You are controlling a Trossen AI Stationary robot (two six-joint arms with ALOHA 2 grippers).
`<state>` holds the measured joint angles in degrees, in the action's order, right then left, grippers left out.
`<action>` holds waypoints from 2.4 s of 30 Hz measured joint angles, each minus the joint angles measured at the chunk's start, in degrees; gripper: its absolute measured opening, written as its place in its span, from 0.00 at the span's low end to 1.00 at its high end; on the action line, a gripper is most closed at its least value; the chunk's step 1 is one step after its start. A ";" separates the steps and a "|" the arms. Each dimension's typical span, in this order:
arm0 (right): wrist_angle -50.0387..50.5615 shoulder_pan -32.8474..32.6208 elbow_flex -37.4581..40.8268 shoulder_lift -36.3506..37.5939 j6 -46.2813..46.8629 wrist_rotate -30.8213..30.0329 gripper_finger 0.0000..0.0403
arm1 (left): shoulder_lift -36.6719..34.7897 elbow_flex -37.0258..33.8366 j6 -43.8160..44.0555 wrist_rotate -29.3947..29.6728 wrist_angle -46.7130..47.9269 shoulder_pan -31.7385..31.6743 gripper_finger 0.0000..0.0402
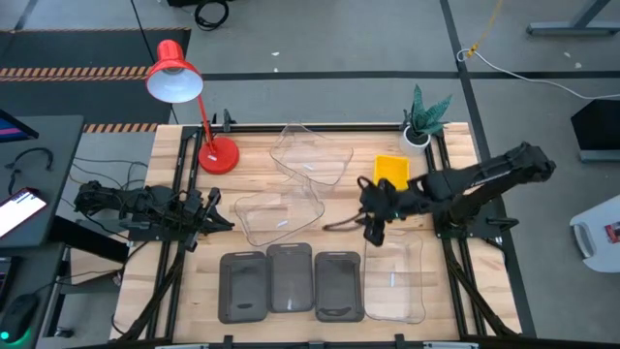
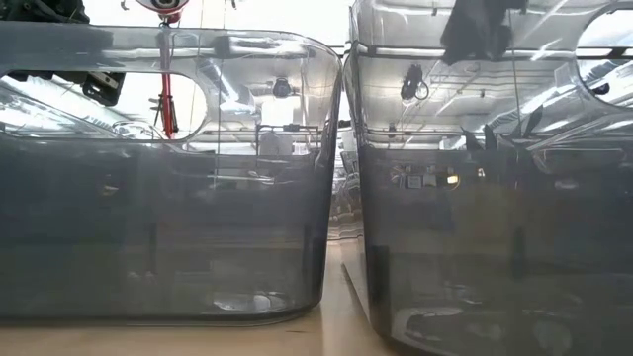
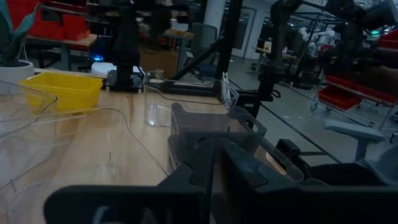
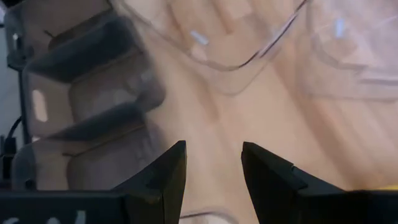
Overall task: Stack baskets by color
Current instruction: Stack the bottom transparent bin on the middle left transparent bin
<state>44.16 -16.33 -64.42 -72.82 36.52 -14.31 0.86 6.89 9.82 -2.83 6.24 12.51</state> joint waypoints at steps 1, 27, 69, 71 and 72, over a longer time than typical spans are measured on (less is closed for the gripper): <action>0.06 -1.45 0.00 -0.47 1.34 -0.39 0.40 | 0.00 0.00 -0.02 0.00 0.00 -0.02 0.07; 26.32 -12.93 0.00 -11.55 16.27 9.53 0.40 | -0.01 -0.02 -0.02 0.00 -0.01 -0.02 0.10; 14.14 9.80 13.86 -10.92 -16.16 22.98 0.25 | 0.00 0.00 0.00 0.00 -0.04 -0.02 0.09; 14.12 9.78 13.86 -10.92 -16.16 22.98 0.22 | 0.00 -0.01 -0.02 -0.01 0.00 0.00 0.09; 14.10 9.78 13.86 -10.92 -16.20 23.00 0.20 | -0.01 -0.01 -0.03 -0.01 -0.02 0.00 0.08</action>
<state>58.26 -6.55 -50.57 -83.74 20.32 8.68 0.85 6.88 9.80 -2.84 6.22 12.51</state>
